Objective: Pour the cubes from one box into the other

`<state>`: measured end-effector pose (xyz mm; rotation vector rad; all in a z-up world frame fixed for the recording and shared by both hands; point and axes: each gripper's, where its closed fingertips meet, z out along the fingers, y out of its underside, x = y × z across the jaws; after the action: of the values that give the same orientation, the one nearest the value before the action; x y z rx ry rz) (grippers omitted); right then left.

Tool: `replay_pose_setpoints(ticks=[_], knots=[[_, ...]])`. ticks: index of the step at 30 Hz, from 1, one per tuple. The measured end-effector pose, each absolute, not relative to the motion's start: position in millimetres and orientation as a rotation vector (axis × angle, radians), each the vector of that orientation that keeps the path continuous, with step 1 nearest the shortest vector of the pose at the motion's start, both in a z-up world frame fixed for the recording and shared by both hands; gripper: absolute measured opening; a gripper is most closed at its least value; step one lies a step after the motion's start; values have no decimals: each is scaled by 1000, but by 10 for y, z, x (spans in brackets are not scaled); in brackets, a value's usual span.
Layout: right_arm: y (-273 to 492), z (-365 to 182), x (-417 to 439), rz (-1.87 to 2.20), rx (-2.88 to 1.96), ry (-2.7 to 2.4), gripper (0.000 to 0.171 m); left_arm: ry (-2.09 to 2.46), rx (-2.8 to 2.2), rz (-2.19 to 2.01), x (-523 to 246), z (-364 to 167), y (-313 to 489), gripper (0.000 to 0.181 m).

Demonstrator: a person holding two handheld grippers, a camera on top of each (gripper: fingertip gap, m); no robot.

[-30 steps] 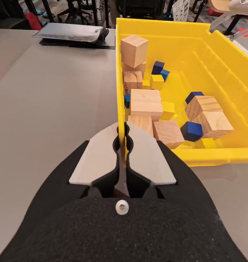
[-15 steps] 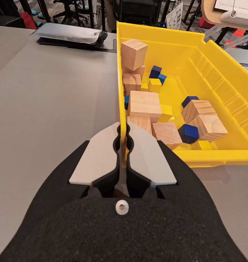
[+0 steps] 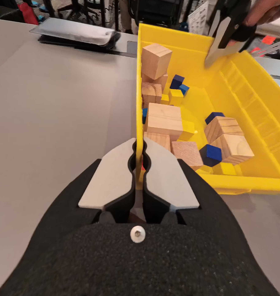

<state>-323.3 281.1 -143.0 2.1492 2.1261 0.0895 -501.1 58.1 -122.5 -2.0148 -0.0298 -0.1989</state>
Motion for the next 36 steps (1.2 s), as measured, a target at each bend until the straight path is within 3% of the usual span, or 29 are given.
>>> replay_pose_setpoints(ticks=[7,18,27,36], knots=[[2480,-1081,-2038,62,2231,2029,1,197,-2009,-331,-4091,-968,496,3],[1719,166,986,205,2620,1636,2,631,-1885,-557,-1686,-123,732,4],[2030,723,3003,367,3079,1226,2,833,-1797,-559,168,314,1716,4],[2434,888,3802,697,3475,1126,3,896,-1598,-439,971,217,2493,4]])
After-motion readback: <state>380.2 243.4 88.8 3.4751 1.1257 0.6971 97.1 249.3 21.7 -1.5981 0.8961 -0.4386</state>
